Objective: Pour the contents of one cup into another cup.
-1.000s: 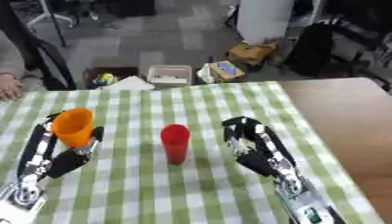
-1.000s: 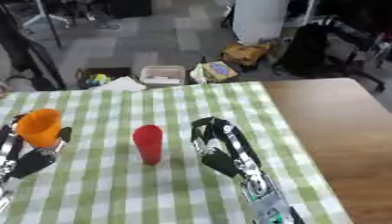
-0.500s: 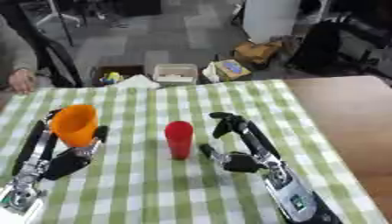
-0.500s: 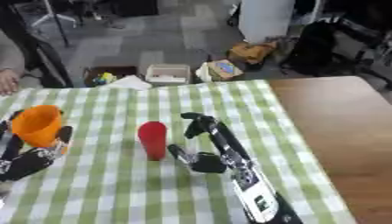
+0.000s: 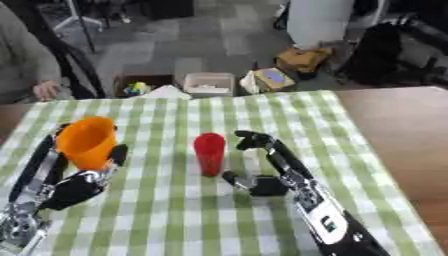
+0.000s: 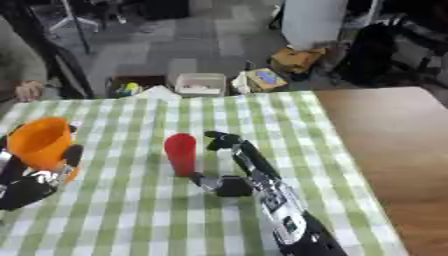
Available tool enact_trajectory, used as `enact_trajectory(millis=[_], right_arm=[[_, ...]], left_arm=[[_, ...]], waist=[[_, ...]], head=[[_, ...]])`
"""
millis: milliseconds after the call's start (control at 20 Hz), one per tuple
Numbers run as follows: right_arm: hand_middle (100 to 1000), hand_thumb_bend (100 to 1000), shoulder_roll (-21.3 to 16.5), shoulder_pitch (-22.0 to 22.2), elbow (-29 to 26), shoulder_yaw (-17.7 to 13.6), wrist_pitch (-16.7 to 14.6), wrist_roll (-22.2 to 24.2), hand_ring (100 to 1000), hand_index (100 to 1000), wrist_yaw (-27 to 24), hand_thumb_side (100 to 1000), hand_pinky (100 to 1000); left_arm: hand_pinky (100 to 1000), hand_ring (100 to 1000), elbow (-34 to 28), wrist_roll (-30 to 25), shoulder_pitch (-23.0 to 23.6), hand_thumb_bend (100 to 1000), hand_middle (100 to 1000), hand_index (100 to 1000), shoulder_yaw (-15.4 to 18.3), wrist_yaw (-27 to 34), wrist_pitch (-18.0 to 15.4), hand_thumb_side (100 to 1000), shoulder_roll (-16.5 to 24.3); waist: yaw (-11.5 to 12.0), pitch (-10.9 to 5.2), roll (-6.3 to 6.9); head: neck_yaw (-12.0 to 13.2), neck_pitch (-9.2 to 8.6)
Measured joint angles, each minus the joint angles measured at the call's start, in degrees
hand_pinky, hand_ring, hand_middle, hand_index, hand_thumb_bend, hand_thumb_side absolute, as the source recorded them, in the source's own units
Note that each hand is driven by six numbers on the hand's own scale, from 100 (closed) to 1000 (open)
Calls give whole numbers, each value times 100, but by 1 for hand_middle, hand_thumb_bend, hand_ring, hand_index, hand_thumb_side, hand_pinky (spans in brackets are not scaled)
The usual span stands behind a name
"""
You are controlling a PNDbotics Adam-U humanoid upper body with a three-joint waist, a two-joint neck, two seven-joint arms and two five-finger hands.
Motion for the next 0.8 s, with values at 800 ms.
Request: enact_trajectory(millis=[800], right_arm=[[685, 550, 99, -455, 939, -190, -21, 114, 778, 922, 551, 514, 885]], left_arm=[[466, 413, -242, -135, 1, 100, 427, 694, -29, 255, 116, 482, 0]], waist=[[201, -104, -17]], head=[[-99, 30]])
